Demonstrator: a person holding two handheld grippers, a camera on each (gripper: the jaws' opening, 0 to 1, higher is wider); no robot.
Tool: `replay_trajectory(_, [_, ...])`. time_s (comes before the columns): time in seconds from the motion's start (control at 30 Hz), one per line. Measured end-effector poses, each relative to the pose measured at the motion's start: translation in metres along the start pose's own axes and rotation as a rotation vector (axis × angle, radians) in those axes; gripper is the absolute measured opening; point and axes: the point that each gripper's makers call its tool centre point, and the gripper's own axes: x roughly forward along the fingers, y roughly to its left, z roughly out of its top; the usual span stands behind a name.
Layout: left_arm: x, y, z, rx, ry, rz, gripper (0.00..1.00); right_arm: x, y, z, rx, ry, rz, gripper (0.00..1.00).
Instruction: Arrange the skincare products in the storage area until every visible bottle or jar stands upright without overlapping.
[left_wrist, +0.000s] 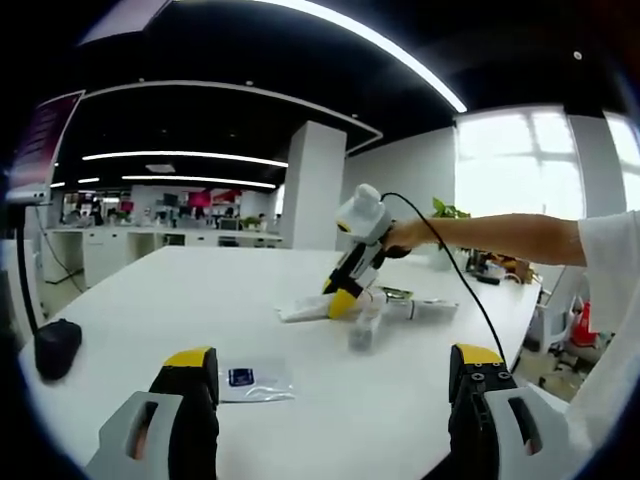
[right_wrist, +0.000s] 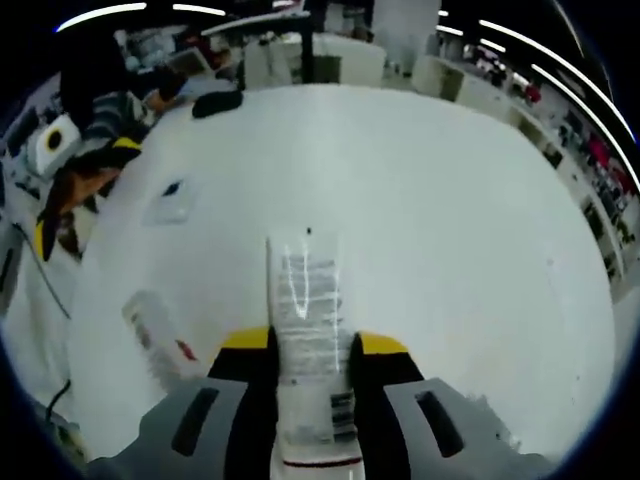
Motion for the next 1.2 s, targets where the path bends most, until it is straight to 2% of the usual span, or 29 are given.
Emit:
replay_trajectory(0.1, [0.001, -0.002, 0.000, 0.000, 0.002, -0.005, 0.99, -0.002, -0.002, -0.002, 0.007, -0.014, -0.020, 0.23])
replay_trajectory(0.13, [0.001, -0.003, 0.000, 0.002, 0.002, -0.006, 0.99, -0.003, 0.004, -0.002, 0.011, -0.017, -0.028, 0.22])
replay_trajectory(0.17, [0.002, -0.003, -0.001, 0.002, 0.004, -0.006, 0.99, -0.004, 0.003, -0.001, 0.024, -0.039, -0.042, 0.22])
replay_trajectory(0.33, [0.003, -0.002, 0.000, 0.000, 0.006, 0.005, 0.99, -0.021, -0.002, 0.023, 0.059, -0.249, -0.086, 0.23])
replay_trajectory(0.4, [0.003, -0.002, 0.000, -0.002, 0.005, 0.007, 0.98, -0.025, -0.003, 0.025, 0.060, -0.269, -0.092, 0.23])
replay_trajectory(0.43, [0.004, -0.003, 0.001, -0.005, 0.004, 0.010, 0.98, -0.036, -0.015, 0.031, 0.067, -0.320, -0.134, 0.23])
replay_trajectory(0.47, [0.004, -0.004, 0.001, -0.004, 0.007, 0.007, 0.98, -0.038, -0.017, 0.031, 0.063, -0.327, -0.150, 0.24])
replay_trajectory(0.5, [0.005, -0.005, 0.005, 0.014, 0.010, 0.003, 0.98, -0.046, -0.025, 0.033, 0.054, -0.366, -0.208, 0.24])
replay_trajectory(0.57, [0.005, -0.002, 0.009, 0.022, 0.007, 0.014, 0.98, -0.053, -0.027, 0.035, 0.072, -0.400, -0.218, 0.24])
replay_trajectory(0.6, [0.006, 0.001, 0.013, 0.029, -0.001, 0.024, 0.98, -0.059, -0.028, 0.040, 0.093, -0.451, -0.213, 0.24])
replay_trajectory(0.77, [0.013, 0.005, 0.026, 0.057, 0.002, 0.014, 0.98, -0.078, -0.031, 0.050, 0.126, -0.580, -0.243, 0.25])
replay_trajectory(0.9, [0.018, 0.008, 0.040, 0.073, -0.015, 0.009, 0.98, -0.096, -0.037, 0.058, 0.184, -0.714, -0.267, 0.25])
replay_trajectory(1.03, [0.025, 0.013, 0.051, 0.074, -0.036, 0.019, 0.98, -0.115, -0.039, 0.065, 0.246, -0.871, -0.325, 0.25])
replay_trajectory(1.2, [0.039, 0.018, 0.057, 0.084, -0.031, 0.037, 0.98, -0.135, -0.041, 0.068, 0.248, -0.986, -0.430, 0.26])
